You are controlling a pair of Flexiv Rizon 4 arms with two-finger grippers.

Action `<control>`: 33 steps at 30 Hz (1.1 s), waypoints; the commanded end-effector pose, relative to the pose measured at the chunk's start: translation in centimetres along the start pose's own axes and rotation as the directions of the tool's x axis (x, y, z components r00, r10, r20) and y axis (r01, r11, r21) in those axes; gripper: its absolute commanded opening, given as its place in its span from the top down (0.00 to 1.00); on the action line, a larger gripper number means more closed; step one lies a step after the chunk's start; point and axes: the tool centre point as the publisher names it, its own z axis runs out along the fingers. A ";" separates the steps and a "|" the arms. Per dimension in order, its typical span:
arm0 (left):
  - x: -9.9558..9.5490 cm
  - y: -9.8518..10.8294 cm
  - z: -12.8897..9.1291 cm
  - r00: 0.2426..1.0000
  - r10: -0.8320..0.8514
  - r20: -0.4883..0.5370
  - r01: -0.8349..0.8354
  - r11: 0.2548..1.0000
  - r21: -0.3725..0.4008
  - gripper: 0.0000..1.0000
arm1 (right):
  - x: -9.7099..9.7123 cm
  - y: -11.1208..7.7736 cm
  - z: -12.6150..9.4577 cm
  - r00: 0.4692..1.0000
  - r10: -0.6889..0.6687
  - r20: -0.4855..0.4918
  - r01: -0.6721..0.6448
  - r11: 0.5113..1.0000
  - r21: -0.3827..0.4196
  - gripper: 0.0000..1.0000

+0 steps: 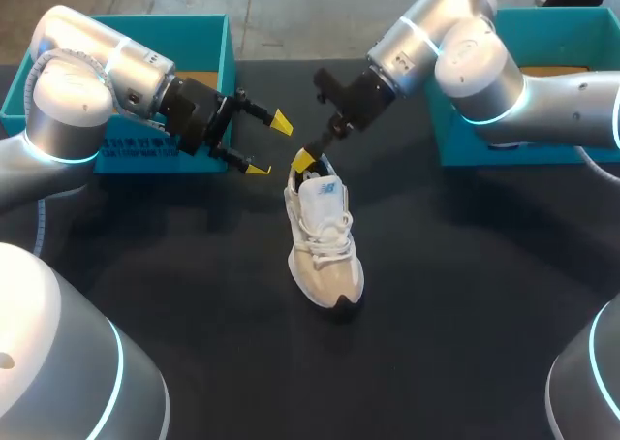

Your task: Take the shoe out of the shoebox, open the shoe tongue, remove and reinsert the insole, then place the shoe into the shoebox

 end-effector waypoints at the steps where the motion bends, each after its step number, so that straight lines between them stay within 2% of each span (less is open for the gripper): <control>1: 0.0 -0.1 0.0 1.000 0.001 -0.001 -0.001 1.000 -0.003 0.00 | 1.0 -0.1 -0.5 1.000 -0.002 0.030 0.002 1.000 -0.005 0.67; 7: 0.0 -0.1 0.0 1.000 0.001 -0.001 -0.001 1.000 -0.003 0.00 | 0.8 0.5 -1.3 0.998 -0.026 0.066 0.027 0.999 -0.019 0.64; 11: 0.0 -0.1 0.0 1.000 0.001 -0.001 -0.001 1.000 -0.003 0.00 | 0.9 1.6 -2.0 0.994 -0.055 0.096 0.058 0.998 -0.039 0.61; 17: 0.0 -0.1 0.0 1.000 0.001 -0.001 -0.001 1.000 -0.003 0.00 | 0.9 3.0 -2.6 0.989 -0.082 0.123 0.091 0.993 -0.073 0.63; 19: 0.0 -0.1 0.0 1.000 0.001 -0.001 -0.001 1.000 -0.003 0.00 | 1.0 3.2 -2.5 0.988 -0.083 0.134 0.097 0.991 -0.096 0.74; 20: 0.0 -0.1 0.0 1.000 0.001 -0.001 -0.001 1.000 -0.003 0.00 | 1.1 3.3 -2.5 0.987 -0.082 0.141 0.098 0.989 -0.107 0.85; 21: 0.0 -0.1 0.0 1.000 0.001 -0.001 -0.001 1.000 -0.003 0.00 | 1.2 3.3 -2.5 0.986 -0.078 0.146 0.096 0.988 -0.118 1.00; 25: 0.0 -0.1 0.0 1.000 0.001 -0.001 -0.001 1.000 -0.003 0.00 | 1.6 3.2 -2.7 0.981 -0.031 0.194 0.063 0.985 -0.163 1.00; 33: 0.0 -0.1 0.0 1.000 0.001 -0.001 -0.001 1.000 -0.003 0.00 | 2.7 2.7 -4.0 0.938 0.060 0.342 -0.034 0.996 -0.081 1.00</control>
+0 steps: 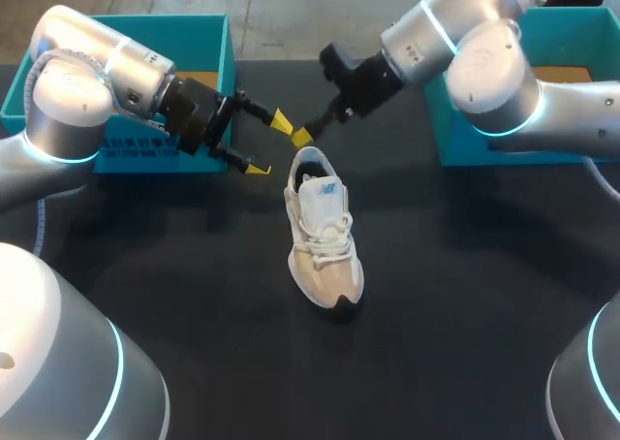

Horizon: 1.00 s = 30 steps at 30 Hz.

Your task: Take the shoe out of the shoebox, open the shoe tongue, remove and reinsert the insole, then place the shoe into the shoebox

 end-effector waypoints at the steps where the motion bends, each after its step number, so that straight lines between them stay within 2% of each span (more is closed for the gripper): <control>1: 0.0 -0.1 0.0 1.000 0.001 -0.001 -0.001 1.000 -0.003 0.00 | 1.3 -0.1 -1.9 0.990 0.027 0.138 -0.033 0.999 0.044 1.00; 5: 0.0 -0.1 0.0 1.000 0.001 -0.001 -0.001 1.000 -0.003 0.00 | 1.8 -0.7 -3.0 0.979 0.060 0.195 -0.064 0.998 0.015 1.00; 25: 0.0 -0.1 0.0 1.000 0.001 -0.001 -0.001 1.000 -0.003 0.00 | 1.8 -0.7 -3.0 0.979 0.060 0.195 -0.064 0.998 0.015 1.00; 27: -0.2 -0.1 -0.2 1.000 0.006 0.001 -0.006 1.000 -0.009 0.00 | 1.1 -0.7 -2.5 0.971 0.104 0.215 -0.099 0.994 -0.034 1.00; 30: -0.8 -0.5 -0.7 1.000 0.011 0.000 -0.011 1.000 -0.001 0.00 | 0.4 -0.8 -2.0 0.942 0.167 0.292 -0.167 0.986 -0.027 1.00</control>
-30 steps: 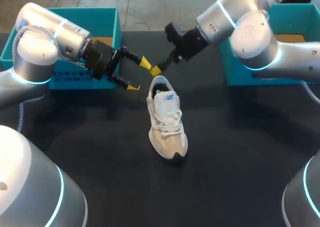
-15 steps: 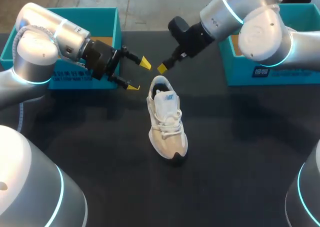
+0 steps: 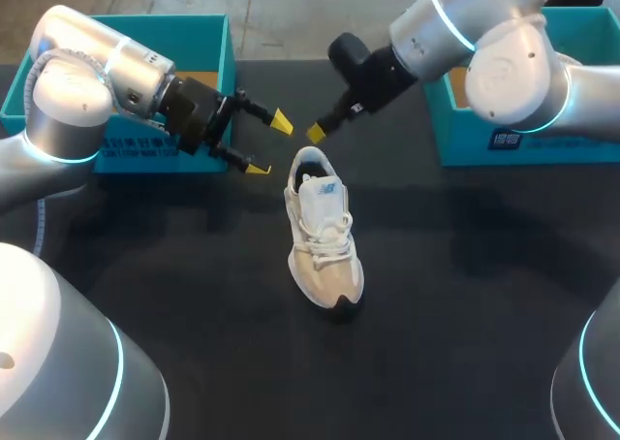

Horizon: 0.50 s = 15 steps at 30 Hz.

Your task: Take the shoe out of the shoebox, open the shoe tongue, remove and reinsert the insole, then place the shoe into the shoebox

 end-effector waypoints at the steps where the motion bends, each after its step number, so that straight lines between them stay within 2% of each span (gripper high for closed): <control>1: -0.6 -0.5 -0.7 1.000 0.008 -0.009 -0.008 1.000 0.002 0.00 | -0.1 -0.4 1.3 0.991 0.071 0.114 -0.073 0.997 0.015 1.00; 3: -0.9 -0.6 -1.0 1.000 0.015 -0.018 -0.015 1.000 0.011 0.00 | -0.3 -0.5 1.2 0.983 0.105 0.151 -0.106 0.994 -0.001 1.00; 6: -1.2 -0.7 -1.5 0.999 0.020 -0.027 -0.019 1.000 0.017 0.00 | -0.3 -0.7 1.1 0.969 0.139 0.206 -0.146 0.989 0.019 1.00; 15: -2.0 -0.9 -4.2 0.997 0.025 -0.067 -0.024 1.000 0.011 0.00 | 0.1 -1.3 1.9 0.944 0.184 0.272 -0.217 0.972 0.095 1.00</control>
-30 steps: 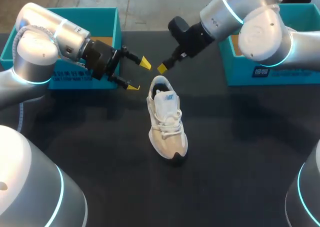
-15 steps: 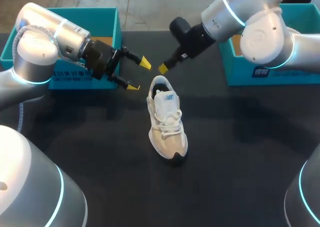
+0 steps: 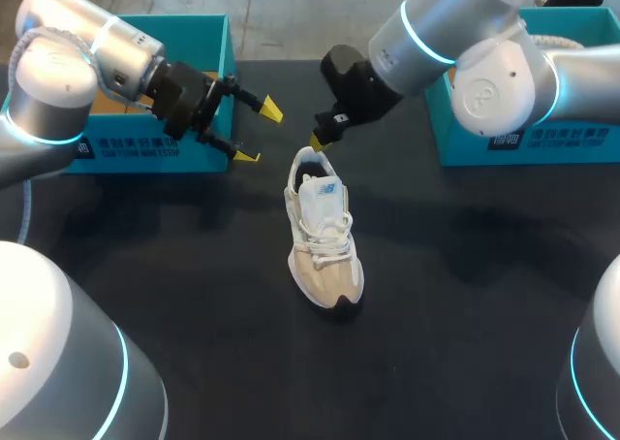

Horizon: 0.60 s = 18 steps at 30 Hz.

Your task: Take the shoe out of the shoebox, open the shoe tongue, remove and reinsert the insole, then place the shoe into the shoebox

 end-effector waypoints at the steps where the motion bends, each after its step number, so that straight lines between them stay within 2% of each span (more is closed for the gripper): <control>1: -0.8 -0.6 -1.7 1.000 0.002 -0.022 -0.002 1.000 -0.001 0.00 | 0.6 0.2 0.4 0.997 0.015 0.070 -0.018 0.999 0.039 1.00; 7: -1.4 -1.1 -3.5 0.999 0.012 -0.048 -0.013 1.000 -0.011 0.00 | 0.8 -0.6 1.1 0.996 0.056 0.068 -0.060 0.997 0.044 1.00; 18: -2.2 -2.8 -7.7 0.996 0.033 -0.081 -0.038 0.997 -0.067 0.00 | 1.0 -1.8 2.8 0.985 0.129 0.117 -0.142 0.984 0.107 1.00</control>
